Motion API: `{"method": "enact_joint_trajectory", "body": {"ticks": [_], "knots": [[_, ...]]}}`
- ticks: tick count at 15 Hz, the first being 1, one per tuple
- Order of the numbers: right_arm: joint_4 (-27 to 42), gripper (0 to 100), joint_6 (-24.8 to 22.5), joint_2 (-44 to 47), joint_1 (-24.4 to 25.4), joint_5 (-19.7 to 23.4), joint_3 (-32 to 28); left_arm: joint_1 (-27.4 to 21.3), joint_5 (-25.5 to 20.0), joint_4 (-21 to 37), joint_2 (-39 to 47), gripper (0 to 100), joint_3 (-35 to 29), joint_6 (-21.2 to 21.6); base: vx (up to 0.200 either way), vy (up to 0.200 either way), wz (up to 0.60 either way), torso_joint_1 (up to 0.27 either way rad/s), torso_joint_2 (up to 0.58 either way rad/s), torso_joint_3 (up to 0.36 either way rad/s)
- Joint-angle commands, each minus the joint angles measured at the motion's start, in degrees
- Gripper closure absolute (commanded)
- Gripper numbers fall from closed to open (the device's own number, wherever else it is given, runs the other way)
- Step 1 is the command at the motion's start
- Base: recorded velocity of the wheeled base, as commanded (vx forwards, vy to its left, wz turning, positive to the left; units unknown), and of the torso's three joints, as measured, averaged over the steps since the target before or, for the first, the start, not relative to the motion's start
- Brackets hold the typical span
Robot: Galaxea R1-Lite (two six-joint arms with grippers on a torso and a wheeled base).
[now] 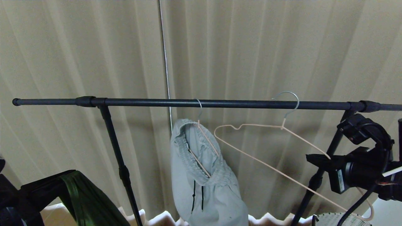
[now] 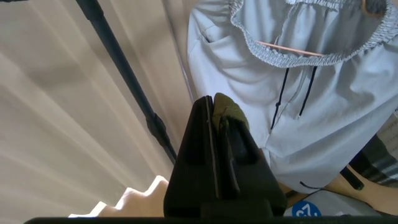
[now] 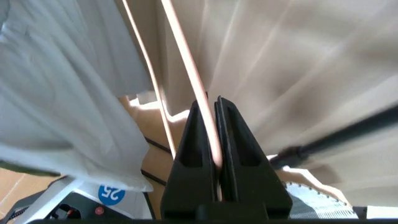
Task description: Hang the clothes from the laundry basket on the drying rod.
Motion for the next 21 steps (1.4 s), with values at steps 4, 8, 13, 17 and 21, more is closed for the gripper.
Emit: {"method": "enact_joint_trajectory", "body": {"ticks": [4, 8, 13, 17, 21], "knots": [[-0.01, 100, -0.04, -4.62, 0.01, -0.04, 2.19, -0.01, 0.1, 0.02, -0.91, 100, 0.05, 0.1, -0.2, 0.0, 0.0, 0.008, 0.0, 0.008], [-0.01, 100, -0.04, -5.76, -0.08, -0.04, 3.42, 0.08, 0.02, 0.02, -1.88, 100, 0.05, 0.1, -0.2, 0.0, 0.0, -0.004, 0.0, 0.005], [-0.27, 100, 0.05, -6.82, -0.08, 0.05, 5.35, 0.26, 0.1, 0.02, -1.62, 100, 0.67, 0.72, -0.2, 0.0, 0.0, 0.001, 0.0, 0.001], [-0.1, 100, 0.05, -9.28, -0.08, 0.05, 7.11, -0.01, 0.02, 0.02, -1.88, 100, 2.78, 4.58, -0.15, 0.0, 0.0, 0.004, 0.0, 0.001], [-0.98, 100, 3.04, -9.45, 1.5, 0.22, 8.95, -0.27, 0.02, -0.25, 0.14, 100, 1.11, 10.38, 0.0, 0.0, 0.0, 0.0, 0.0, 0.0]]}}
